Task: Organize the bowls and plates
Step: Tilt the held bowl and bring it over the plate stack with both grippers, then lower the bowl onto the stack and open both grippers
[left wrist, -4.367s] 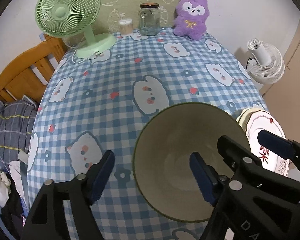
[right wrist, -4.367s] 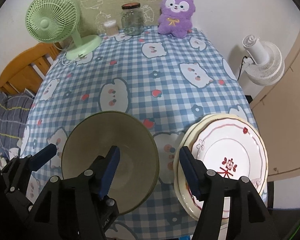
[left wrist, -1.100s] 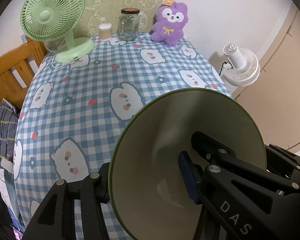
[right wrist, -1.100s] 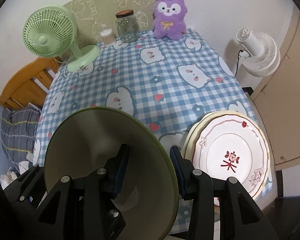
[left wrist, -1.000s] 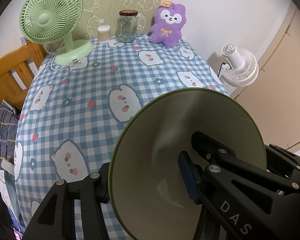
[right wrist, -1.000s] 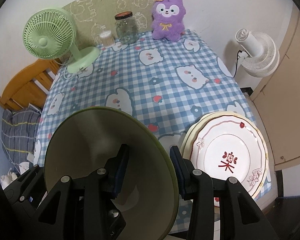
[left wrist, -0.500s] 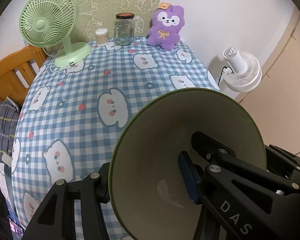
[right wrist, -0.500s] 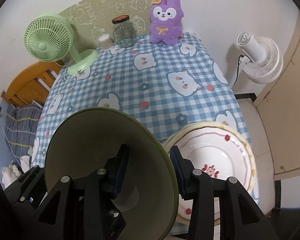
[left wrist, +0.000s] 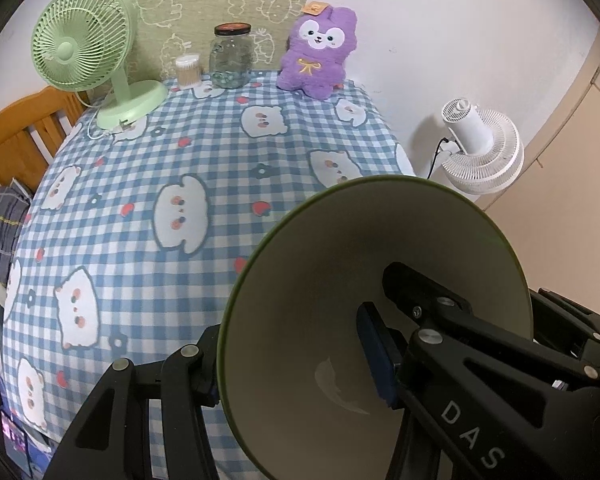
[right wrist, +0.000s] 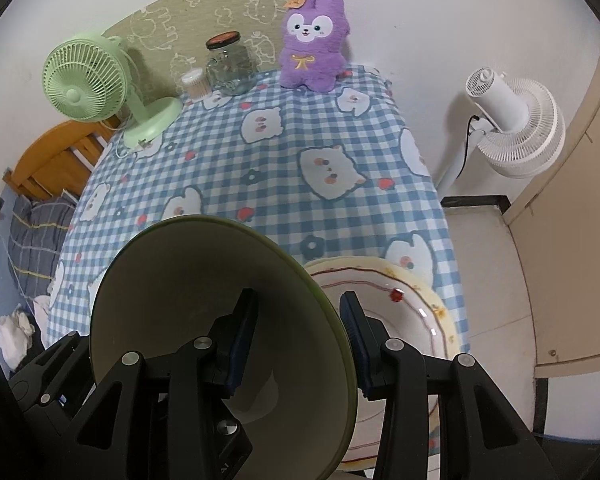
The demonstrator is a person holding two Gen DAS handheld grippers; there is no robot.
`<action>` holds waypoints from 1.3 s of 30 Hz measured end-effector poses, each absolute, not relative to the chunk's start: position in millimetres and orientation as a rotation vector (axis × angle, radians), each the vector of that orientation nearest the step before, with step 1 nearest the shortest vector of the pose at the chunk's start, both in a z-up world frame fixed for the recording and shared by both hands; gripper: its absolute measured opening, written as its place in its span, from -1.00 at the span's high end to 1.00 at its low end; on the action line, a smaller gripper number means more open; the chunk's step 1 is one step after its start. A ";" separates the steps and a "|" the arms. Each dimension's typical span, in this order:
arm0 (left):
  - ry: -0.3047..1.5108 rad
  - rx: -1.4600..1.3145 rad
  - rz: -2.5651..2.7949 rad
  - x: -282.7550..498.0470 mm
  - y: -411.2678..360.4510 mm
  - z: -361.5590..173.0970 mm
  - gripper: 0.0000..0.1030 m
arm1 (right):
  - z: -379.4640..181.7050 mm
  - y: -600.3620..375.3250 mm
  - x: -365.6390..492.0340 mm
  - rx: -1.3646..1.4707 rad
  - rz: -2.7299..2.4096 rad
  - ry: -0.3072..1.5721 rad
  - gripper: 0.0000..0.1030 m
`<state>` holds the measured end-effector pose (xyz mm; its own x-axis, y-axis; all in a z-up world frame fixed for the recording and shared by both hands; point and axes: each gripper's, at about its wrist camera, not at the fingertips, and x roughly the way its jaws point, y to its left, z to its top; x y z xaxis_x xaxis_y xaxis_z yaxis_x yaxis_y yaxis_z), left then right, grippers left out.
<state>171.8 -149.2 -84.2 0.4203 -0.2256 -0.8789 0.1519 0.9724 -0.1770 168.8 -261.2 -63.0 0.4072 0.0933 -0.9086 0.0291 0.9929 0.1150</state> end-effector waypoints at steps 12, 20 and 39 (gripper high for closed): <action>1.155 -0.117 -0.217 173.5 -183.6 -100.7 -0.09 | -82.1 -292.4 173.7 0.089 0.054 1.197 0.11; 1.197 -0.144 -0.210 173.4 -199.8 -117.9 -0.10 | -100.2 -305.2 174.5 0.065 0.057 1.244 0.11; 1.192 -0.149 -0.182 171.9 -211.0 -133.7 -0.09 | -116.3 -316.4 174.2 0.091 0.064 1.247 0.11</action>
